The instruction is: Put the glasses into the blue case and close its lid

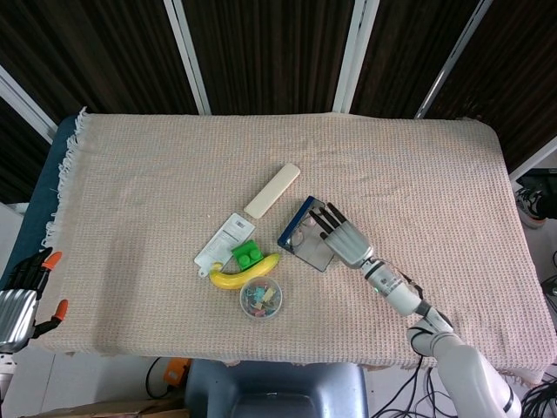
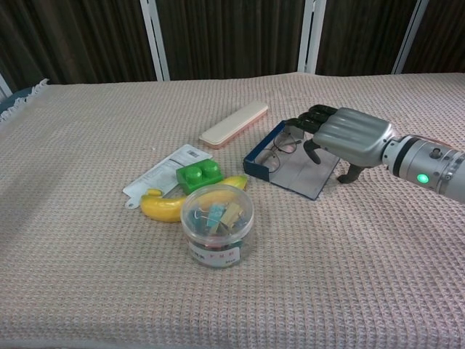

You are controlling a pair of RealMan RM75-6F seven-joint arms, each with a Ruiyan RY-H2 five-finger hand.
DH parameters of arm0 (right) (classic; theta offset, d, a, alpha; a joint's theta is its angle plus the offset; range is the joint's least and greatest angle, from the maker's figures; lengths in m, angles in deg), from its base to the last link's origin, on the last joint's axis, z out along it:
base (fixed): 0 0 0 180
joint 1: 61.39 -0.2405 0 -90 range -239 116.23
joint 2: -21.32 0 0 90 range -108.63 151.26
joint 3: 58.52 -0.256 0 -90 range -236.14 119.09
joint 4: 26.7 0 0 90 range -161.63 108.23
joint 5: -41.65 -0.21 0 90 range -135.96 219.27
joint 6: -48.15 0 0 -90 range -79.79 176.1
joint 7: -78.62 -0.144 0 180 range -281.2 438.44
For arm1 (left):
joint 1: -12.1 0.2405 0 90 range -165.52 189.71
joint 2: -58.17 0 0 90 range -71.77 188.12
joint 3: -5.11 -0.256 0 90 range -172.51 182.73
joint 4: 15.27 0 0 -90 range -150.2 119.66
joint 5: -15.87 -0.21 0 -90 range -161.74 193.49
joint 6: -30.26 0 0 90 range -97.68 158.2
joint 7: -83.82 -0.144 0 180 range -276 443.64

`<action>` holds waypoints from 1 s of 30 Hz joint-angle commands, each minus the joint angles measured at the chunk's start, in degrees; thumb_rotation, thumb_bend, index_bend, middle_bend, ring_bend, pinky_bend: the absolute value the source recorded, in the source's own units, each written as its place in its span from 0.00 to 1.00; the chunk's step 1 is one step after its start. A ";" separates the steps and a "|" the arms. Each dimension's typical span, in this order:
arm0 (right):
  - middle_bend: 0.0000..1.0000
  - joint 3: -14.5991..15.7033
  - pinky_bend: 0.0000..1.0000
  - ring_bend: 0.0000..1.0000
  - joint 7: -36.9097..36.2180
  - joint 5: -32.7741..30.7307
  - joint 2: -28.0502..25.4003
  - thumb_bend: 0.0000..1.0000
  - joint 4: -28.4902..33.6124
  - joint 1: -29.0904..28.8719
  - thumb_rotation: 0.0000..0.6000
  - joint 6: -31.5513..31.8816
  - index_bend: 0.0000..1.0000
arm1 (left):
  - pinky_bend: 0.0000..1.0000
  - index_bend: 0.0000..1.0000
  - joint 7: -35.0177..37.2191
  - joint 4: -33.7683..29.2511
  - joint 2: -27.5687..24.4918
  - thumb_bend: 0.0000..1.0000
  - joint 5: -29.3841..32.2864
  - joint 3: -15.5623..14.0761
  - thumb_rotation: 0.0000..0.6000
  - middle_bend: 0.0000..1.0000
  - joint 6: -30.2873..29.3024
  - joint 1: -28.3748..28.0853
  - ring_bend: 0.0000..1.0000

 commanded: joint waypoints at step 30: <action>0.11 -3.90 0.00 0.00 -0.18 -3.24 3.14 0.54 -2.26 -2.42 1.00 -0.48 0.70 | 0.10 0.00 0.21 -0.16 -0.14 0.39 0.35 0.28 1.00 0.00 -0.95 0.57 0.00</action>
